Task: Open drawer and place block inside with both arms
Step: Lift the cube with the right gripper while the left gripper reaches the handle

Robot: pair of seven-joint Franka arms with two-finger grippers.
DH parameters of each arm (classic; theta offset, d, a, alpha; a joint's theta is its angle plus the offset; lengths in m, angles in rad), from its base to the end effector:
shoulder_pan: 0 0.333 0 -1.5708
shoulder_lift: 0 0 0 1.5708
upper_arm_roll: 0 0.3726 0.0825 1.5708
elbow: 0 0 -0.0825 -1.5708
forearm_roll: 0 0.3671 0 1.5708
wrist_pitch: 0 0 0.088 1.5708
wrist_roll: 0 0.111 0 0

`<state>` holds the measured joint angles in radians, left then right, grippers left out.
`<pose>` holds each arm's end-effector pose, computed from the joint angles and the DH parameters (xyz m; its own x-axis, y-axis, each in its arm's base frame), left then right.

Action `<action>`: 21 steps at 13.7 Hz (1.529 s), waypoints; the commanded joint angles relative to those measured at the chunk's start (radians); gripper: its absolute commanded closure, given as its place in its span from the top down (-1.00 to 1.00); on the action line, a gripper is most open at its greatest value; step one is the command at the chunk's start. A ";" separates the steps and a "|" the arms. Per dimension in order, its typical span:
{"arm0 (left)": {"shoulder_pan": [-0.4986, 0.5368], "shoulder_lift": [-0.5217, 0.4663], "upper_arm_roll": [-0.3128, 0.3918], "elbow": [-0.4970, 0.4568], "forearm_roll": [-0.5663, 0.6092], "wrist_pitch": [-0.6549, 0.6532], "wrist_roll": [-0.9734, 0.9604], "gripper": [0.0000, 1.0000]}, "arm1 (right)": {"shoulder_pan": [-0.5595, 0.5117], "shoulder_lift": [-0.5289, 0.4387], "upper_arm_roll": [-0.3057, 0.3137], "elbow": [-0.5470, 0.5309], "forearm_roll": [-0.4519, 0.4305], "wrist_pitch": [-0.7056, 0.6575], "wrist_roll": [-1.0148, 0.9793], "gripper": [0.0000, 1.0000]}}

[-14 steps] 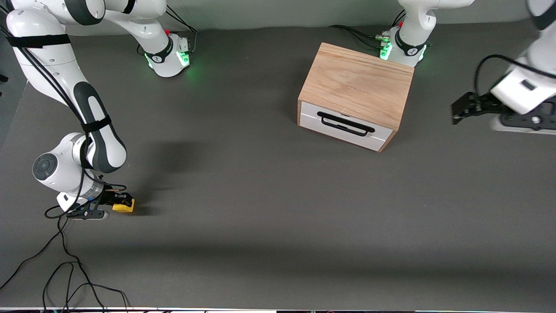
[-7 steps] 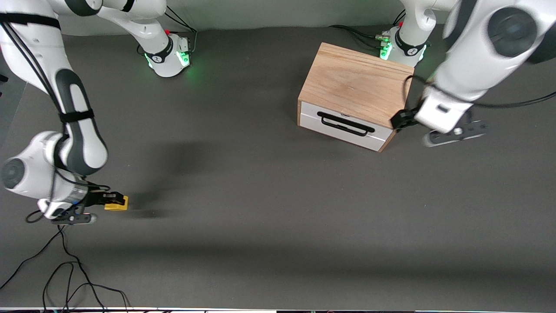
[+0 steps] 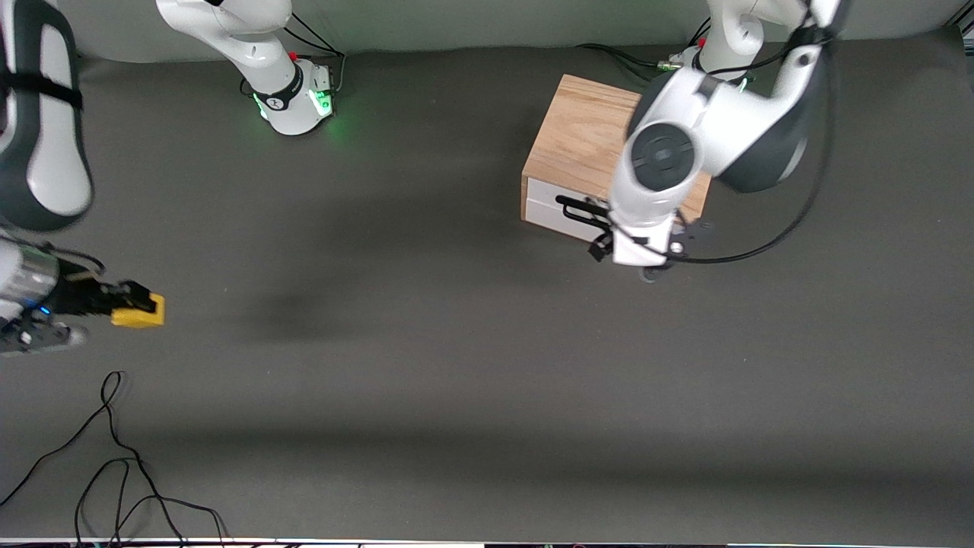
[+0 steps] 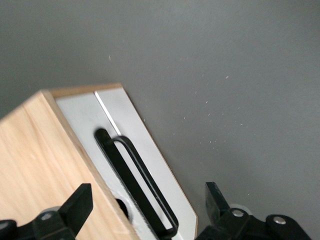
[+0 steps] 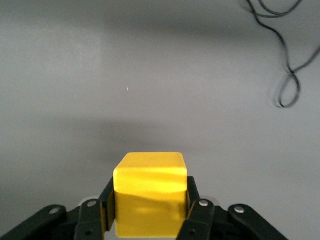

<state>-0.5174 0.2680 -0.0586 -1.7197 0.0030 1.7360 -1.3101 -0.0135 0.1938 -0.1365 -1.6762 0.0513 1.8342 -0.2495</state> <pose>0.5092 -0.3264 0.4681 0.7346 0.6742 -0.0764 0.6435 -0.7279 -0.2369 0.6063 -0.0802 0.5403 0.9958 0.0877 -0.0273 0.0868 -0.9958 -0.0305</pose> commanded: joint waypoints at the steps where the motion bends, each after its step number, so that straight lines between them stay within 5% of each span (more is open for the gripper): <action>1: -0.018 0.057 0.005 0.003 -0.006 -0.021 -0.069 0.99 | 0.007 -0.100 0.001 -0.016 -0.042 -0.052 -0.016 -0.44; 13: -0.010 0.194 -0.009 -0.014 -0.075 -0.018 -0.204 0.99 | 0.157 -0.254 0.000 -0.115 -0.048 -0.161 0.252 -0.45; 21: -0.003 0.238 -0.007 0.008 -0.087 0.037 -0.195 0.99 | 0.156 -0.307 -0.009 -0.155 -0.079 -0.159 0.259 -0.45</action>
<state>-0.5205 0.5053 -0.0665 -1.7184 -0.0715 1.7644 -1.4920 0.1375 -0.0810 -0.1430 -1.8055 -0.0001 1.6703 -0.0153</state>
